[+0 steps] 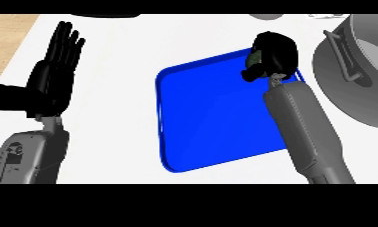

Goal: Pick the squash from the tray and place it in the pot

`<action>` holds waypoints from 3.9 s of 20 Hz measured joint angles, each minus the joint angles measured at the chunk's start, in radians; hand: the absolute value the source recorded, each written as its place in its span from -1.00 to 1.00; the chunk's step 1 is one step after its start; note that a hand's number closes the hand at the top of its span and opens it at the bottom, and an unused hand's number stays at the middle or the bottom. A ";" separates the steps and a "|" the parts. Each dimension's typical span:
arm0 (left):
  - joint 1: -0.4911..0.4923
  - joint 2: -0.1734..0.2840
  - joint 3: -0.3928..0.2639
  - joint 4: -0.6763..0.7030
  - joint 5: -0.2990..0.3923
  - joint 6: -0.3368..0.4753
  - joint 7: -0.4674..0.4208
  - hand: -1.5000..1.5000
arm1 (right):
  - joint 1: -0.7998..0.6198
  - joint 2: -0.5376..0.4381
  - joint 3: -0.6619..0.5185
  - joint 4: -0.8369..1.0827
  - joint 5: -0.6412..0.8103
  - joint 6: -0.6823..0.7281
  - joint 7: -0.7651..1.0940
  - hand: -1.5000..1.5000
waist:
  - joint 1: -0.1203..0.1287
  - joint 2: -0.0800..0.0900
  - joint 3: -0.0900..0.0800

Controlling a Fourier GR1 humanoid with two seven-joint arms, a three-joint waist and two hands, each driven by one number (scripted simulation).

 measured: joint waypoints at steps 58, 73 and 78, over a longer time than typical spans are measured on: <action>0.012 -0.008 0.019 0.000 -0.005 -0.003 0.018 0.00 | -0.146 -0.370 -0.729 0.505 0.206 -0.510 0.336 -1.00 | -0.026 -0.041 -0.015; 0.024 -0.008 0.021 -0.005 -0.016 -0.001 0.023 0.00 | -0.123 -0.334 -0.791 0.350 -0.068 -0.815 0.032 -1.00 | -0.041 -0.042 -0.005; 0.052 -0.021 0.016 -0.017 -0.030 0.011 0.012 0.00 | -0.009 -0.276 -0.797 0.160 -0.205 -0.861 -0.058 -1.00 | -0.056 -0.047 -0.005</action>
